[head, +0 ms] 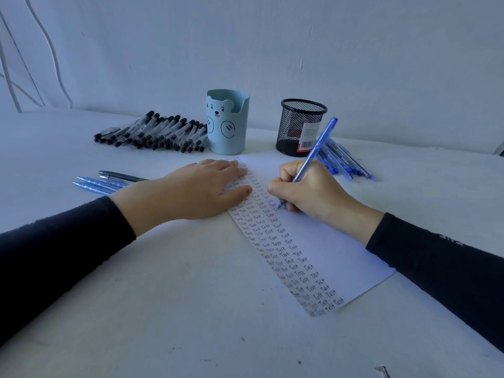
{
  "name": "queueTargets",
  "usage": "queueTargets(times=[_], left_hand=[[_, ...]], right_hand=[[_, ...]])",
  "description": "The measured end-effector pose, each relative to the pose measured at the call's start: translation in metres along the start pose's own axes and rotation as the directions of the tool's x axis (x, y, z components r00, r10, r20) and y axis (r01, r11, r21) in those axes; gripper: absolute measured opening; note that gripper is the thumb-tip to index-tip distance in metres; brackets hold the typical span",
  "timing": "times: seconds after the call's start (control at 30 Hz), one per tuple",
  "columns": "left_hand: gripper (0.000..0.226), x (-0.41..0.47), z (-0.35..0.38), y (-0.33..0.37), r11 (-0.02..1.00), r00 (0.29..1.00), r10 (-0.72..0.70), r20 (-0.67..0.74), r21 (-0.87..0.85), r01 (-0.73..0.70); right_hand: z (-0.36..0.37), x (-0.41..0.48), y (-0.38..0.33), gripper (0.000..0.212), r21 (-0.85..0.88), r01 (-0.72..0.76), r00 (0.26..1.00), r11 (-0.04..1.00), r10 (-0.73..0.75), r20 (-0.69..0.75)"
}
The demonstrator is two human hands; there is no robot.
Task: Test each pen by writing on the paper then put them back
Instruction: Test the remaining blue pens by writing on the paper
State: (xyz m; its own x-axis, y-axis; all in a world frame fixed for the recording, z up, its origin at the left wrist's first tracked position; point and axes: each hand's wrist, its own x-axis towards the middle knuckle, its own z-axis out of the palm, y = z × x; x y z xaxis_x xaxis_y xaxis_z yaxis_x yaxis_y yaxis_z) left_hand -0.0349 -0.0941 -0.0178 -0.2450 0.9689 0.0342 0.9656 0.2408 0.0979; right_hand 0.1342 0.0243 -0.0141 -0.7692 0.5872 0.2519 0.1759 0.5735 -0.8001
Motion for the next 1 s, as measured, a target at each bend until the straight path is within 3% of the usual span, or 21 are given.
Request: queueTargets(times=[0.83, 0.9, 1.0], left_hand=[[0.066, 0.0002, -0.0011, 0.0002, 1.000, 1.000, 0.005, 0.014, 0.006, -0.005], [0.065, -0.0001, -0.0006, 0.0004, 1.000, 1.000, 0.008, 0.011, 0.006, -0.008], [0.065, -0.0011, -0.0011, 0.0016, 1.000, 1.000, 0.014, 0.011, 0.009, -0.014]], right_hand=[[0.0009, 0.0022, 0.0055, 0.041, -0.016, 0.047, 0.999, 0.999, -0.047, -0.020], [-0.0006, 0.0031, 0.0064, 0.041, 0.026, 0.018, 0.999, 1.000, -0.017, -0.028], [-0.0051, 0.0062, 0.0050, 0.039, 0.225, -0.085, 0.996, 0.971, 0.091, -0.016]])
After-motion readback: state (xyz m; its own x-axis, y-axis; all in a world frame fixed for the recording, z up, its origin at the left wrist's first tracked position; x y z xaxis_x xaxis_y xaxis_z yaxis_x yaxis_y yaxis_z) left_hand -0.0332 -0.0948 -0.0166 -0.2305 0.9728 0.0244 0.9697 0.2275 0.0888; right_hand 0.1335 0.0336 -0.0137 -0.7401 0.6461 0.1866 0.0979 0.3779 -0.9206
